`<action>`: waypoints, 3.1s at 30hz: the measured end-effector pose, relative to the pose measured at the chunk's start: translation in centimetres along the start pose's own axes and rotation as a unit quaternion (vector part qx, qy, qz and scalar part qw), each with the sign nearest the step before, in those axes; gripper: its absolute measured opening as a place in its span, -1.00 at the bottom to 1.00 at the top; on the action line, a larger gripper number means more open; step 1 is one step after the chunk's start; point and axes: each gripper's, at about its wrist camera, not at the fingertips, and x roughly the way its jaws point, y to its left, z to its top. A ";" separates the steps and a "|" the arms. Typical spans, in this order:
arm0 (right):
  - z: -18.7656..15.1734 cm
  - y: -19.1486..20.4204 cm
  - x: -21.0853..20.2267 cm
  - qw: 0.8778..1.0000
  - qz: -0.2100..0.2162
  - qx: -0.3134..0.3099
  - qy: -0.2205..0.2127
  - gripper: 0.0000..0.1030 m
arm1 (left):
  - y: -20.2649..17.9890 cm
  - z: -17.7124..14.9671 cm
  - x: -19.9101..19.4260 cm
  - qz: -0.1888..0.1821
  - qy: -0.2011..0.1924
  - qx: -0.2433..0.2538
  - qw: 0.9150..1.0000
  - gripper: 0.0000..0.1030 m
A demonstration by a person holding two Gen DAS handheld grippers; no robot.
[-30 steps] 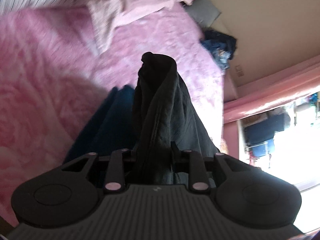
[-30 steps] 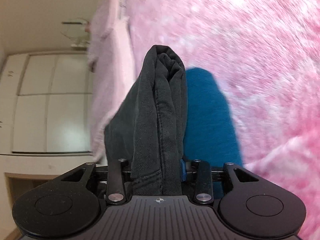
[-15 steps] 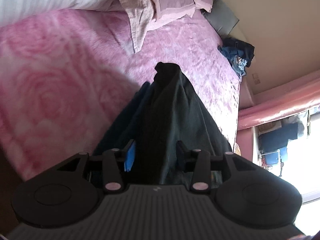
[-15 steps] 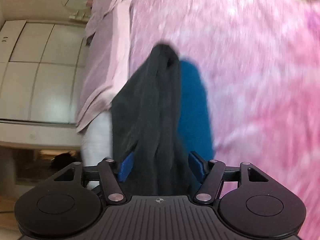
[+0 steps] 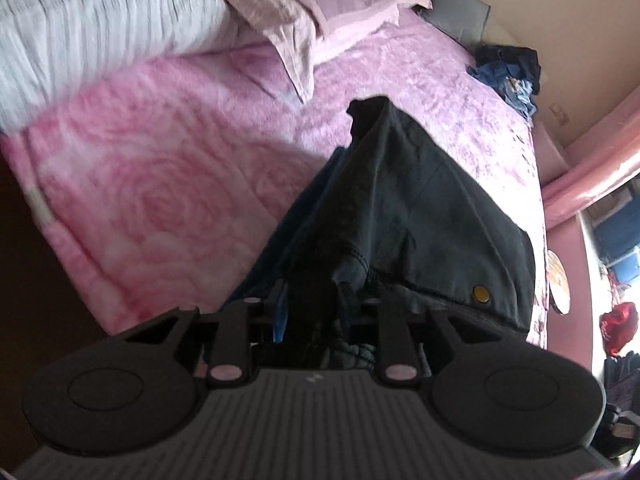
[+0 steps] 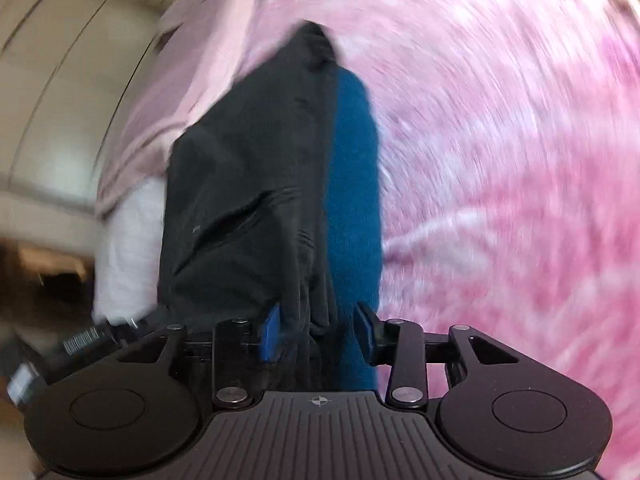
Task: Fold clothes
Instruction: 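Lift and carry the folded trousers with both grippers toward the blue folded garment, then lower the trousers onto the blue folded garment with both grippers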
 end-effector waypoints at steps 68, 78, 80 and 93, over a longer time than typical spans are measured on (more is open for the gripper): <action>15.2 -1.6 2.1 0.992 0.008 0.073 -0.103 -0.71 | -3.6 12.5 13.3 -0.083 -0.013 0.069 0.994 -0.66; 10.2 6.4 -3.6 0.974 -0.042 -0.202 -0.094 -0.63 | -6.1 5.0 4.0 -0.096 -0.012 0.033 0.995 -0.66; 8.5 7.3 -2.2 0.964 -0.053 -0.253 -0.066 -0.63 | -6.5 3.1 5.5 -0.042 -0.007 0.064 0.997 -0.71; 3.9 8.3 -3.8 0.909 -0.043 -0.413 0.022 -0.63 | -7.2 -2.8 -3.7 0.090 -0.060 -0.040 0.993 -0.52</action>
